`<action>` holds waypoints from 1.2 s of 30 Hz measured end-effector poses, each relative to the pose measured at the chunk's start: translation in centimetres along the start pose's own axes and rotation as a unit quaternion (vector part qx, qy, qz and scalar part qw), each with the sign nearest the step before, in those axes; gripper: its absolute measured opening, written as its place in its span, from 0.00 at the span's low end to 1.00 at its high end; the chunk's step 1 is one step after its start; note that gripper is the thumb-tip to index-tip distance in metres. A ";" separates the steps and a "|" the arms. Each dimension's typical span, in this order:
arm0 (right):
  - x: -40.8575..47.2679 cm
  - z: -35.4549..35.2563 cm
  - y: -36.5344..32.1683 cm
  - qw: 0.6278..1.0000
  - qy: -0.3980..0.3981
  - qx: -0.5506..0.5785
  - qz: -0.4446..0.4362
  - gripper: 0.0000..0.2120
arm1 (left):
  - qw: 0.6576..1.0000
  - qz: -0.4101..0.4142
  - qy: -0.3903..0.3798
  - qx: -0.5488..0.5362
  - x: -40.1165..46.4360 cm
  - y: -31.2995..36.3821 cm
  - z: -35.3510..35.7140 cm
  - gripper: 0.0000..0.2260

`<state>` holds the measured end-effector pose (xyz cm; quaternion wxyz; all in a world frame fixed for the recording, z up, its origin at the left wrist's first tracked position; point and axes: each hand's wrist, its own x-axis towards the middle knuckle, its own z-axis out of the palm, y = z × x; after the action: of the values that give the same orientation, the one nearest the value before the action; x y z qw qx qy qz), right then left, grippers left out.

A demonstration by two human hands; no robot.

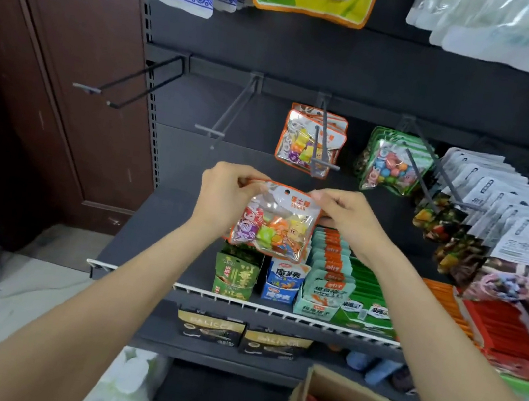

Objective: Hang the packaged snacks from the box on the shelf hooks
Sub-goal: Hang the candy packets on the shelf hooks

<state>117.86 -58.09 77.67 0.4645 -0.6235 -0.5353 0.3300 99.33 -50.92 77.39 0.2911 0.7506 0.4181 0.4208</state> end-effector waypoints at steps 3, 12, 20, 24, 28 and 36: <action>-0.7 0.0 -0.9 1.000 -0.002 -0.010 -0.010 0.06 | 1.000 -0.013 0.007 -0.024 -0.4 0.3 -0.3 0.06; -2.5 0.3 -2.1 0.995 0.095 -0.029 0.004 0.05 | 1.000 0.011 -0.023 -0.006 -1.3 0.9 -1.5 0.08; -2.8 0.2 -3.3 0.995 0.085 -0.042 -0.016 0.01 | 0.996 0.044 -0.008 0.082 -1.4 1.8 -2.8 0.08; -2.7 -0.6 -3.4 0.989 0.145 -0.004 -0.017 0.04 | 0.992 0.047 0.039 0.111 -1.4 2.2 -3.9 0.09; -2.2 -1.0 -3.4 0.982 0.188 -0.012 -0.034 0.06 | 0.990 0.042 0.036 0.130 -1.7 2.5 -4.3 0.09; -0.6 0.7 -3.6 0.967 0.231 -0.079 -0.072 0.03 | 0.969 0.053 0.005 0.242 -1.9 2.3 -4.3 0.12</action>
<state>115.81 -58.57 80.71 0.5478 -0.6772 -0.4811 0.0994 95.88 -53.34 80.51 0.0756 0.8177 0.4685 0.3259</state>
